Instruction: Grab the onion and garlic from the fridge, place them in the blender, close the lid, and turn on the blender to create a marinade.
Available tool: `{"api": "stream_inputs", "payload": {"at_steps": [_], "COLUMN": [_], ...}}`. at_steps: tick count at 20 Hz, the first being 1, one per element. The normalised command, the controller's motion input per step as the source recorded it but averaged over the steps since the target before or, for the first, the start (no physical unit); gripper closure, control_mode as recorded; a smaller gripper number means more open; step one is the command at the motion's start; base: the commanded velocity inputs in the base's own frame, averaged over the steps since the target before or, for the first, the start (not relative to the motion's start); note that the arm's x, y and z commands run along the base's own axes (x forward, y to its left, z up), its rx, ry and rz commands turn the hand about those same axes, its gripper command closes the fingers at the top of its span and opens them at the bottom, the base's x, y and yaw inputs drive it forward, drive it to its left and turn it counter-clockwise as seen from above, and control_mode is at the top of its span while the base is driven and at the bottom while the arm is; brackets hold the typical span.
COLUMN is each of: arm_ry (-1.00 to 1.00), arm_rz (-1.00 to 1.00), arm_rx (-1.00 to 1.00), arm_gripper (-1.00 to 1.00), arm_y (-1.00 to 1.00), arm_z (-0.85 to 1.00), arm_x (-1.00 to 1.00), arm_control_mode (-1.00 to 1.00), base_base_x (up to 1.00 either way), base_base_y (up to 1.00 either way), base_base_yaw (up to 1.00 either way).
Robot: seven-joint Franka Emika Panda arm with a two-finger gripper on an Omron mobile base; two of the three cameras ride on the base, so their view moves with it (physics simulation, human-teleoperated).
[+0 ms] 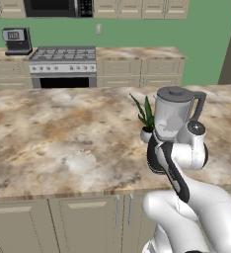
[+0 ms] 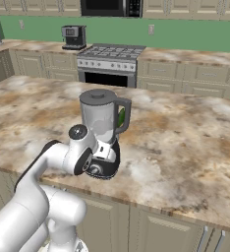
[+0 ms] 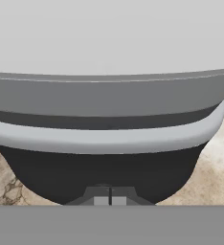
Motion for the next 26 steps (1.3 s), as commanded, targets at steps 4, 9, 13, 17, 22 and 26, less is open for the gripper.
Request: {"api": "stream_inputs", "payload": {"at_steps": [4,9,13,17,22,26], "arm_ry": [0.00,0.00,0.00,0.00,0.00,-0.07], "arm_rz": [0.00,0.00,0.00,0.00,0.00,0.00], "arm_rx": [0.00,0.00,0.00,0.00,0.00,-0.02], "arm_gripper": [1.00,1.00,1.00,1.00,1.00,1.00], "arm_y": [0.00,0.00,0.00,0.00,0.00,0.00], "arm_z": [0.00,0.00,0.00,0.00,0.00,-0.02], "arm_x": [0.00,0.00,0.00,0.00,0.00,0.07], "arm_control_mode": [-1.00,-1.00,-1.00,-1.00,-1.00,-1.00], "base_base_x": [0.00,0.00,0.00,0.00,0.00,0.00], "base_base_y": [0.00,0.00,0.00,0.00,0.00,0.00], "base_base_yaw": [0.00,0.00,0.00,0.00,0.00,0.00]}}
